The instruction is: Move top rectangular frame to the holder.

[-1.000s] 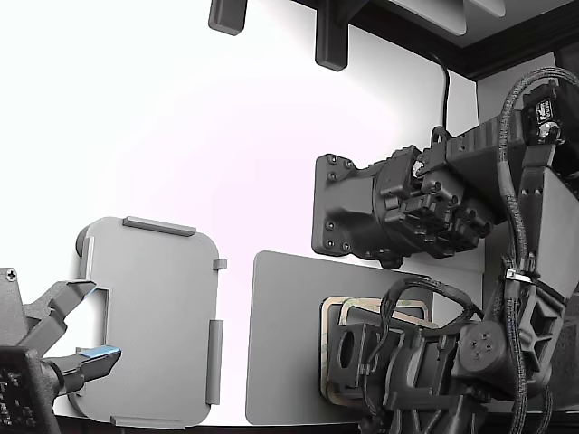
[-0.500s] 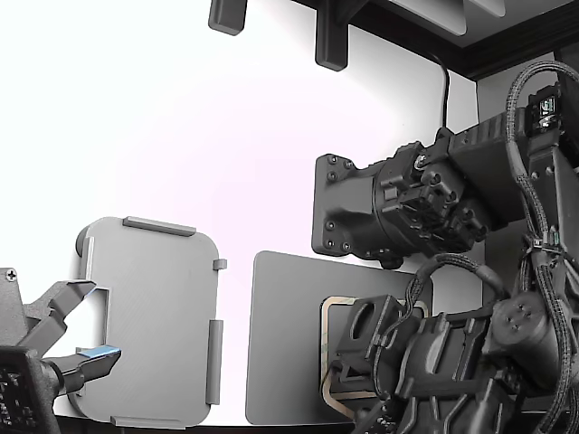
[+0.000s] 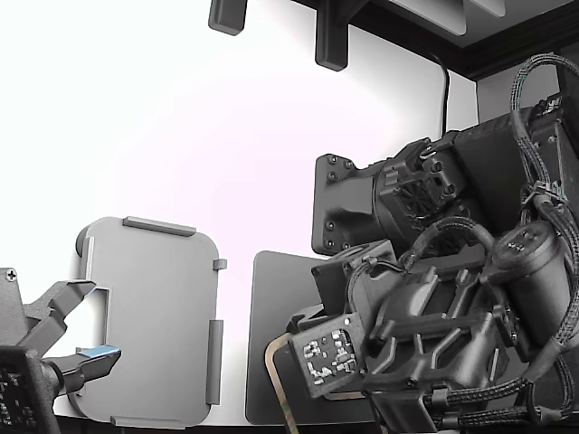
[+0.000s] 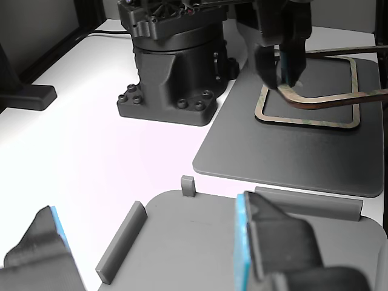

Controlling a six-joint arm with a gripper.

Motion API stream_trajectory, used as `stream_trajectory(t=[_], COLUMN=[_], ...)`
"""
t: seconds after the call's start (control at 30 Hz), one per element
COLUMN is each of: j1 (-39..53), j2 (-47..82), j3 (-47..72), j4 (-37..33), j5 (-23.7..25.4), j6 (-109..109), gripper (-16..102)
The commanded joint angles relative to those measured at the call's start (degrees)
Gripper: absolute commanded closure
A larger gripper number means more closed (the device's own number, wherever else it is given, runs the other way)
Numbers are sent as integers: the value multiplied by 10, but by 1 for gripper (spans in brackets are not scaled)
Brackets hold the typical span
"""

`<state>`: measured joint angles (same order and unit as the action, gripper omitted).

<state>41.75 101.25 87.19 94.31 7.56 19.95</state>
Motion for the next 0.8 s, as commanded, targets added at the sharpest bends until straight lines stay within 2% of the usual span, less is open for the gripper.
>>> stream_trajectory(t=[0.0, 0.33, 0.77], j1=[-40, -157, -241], j2=[4, -68, -217], j3=[-27, -115, -250], j4=[5, 5, 6], j5=[-4, -21, -31], j6=[20, 48, 4], gripper=[97, 97, 97])
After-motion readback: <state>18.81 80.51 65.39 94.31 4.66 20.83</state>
